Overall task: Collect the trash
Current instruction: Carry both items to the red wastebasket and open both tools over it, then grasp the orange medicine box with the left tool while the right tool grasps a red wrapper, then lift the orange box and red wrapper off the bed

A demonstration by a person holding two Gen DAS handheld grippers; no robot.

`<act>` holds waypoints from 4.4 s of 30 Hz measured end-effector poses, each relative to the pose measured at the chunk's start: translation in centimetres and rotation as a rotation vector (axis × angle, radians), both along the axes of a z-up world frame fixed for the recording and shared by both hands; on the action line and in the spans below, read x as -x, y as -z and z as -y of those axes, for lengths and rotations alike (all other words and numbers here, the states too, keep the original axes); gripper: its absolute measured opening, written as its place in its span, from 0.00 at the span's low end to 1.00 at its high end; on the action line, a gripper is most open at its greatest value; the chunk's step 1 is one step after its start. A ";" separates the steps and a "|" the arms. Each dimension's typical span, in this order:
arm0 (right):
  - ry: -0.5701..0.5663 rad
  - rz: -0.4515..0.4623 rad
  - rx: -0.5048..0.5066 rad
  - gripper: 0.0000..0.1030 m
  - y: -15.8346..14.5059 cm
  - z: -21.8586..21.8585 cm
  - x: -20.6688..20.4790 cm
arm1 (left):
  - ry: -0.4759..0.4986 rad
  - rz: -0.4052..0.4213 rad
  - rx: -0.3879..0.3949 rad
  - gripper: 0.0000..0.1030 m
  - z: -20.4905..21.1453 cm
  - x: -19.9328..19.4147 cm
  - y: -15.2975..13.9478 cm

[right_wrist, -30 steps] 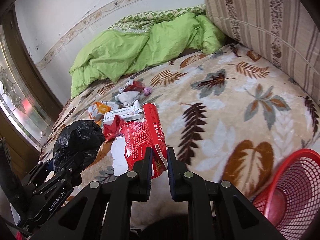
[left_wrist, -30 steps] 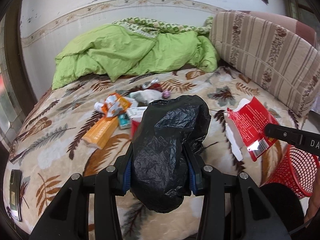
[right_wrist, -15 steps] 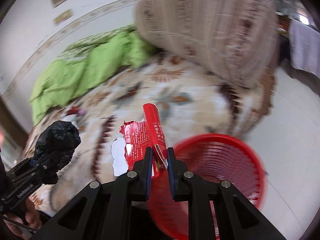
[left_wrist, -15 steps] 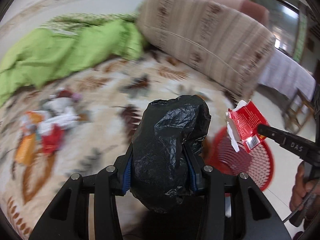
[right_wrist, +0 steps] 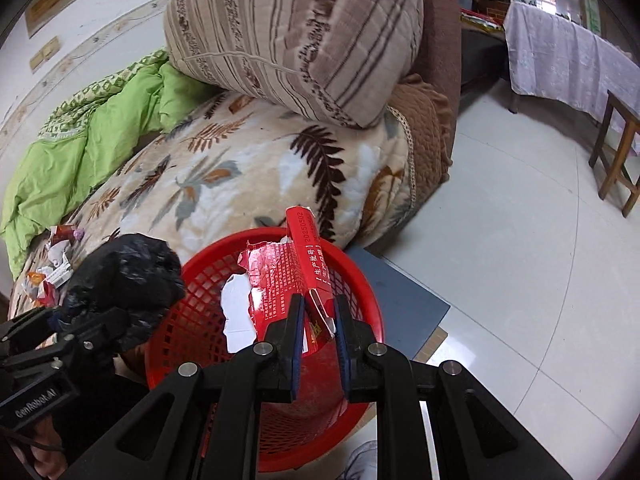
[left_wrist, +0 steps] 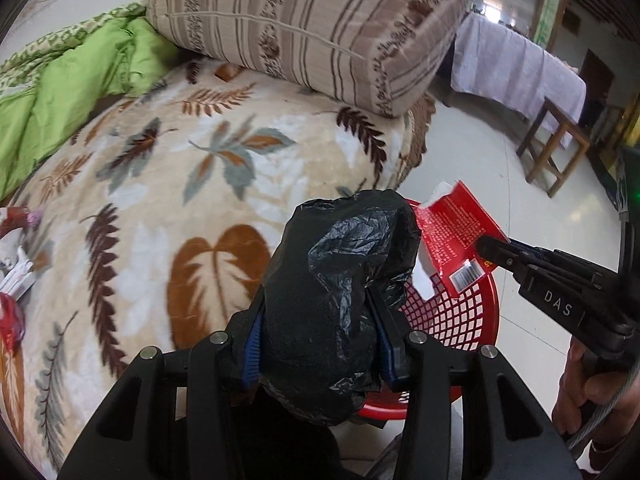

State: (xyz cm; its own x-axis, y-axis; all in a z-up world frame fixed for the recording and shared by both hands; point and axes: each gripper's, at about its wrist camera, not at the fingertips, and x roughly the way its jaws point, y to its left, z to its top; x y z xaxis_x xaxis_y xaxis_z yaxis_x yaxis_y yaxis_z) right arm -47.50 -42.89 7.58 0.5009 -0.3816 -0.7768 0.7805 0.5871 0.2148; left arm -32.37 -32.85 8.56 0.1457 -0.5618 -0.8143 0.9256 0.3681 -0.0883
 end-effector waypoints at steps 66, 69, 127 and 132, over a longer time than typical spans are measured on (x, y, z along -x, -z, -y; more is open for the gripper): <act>-0.730 0.028 -0.301 0.48 4.5 -23.7 -44.1 | -1.019 -0.036 0.204 0.66 -38.6 -28.4 1.3; -0.730 0.019 -0.313 0.48 5.8 -24.0 -45.3 | -1.018 -0.029 0.199 0.67 -38.3 -28.8 1.4; -0.748 0.183 -0.092 0.21 0.5 -23.1 -36.2 | -0.919 0.005 -0.001 0.44 -31.2 -28.7 5.4; -0.739 0.198 -0.067 0.21 0.1 -23.2 -36.1 | -0.945 0.112 0.072 0.44 -32.0 -27.1 3.1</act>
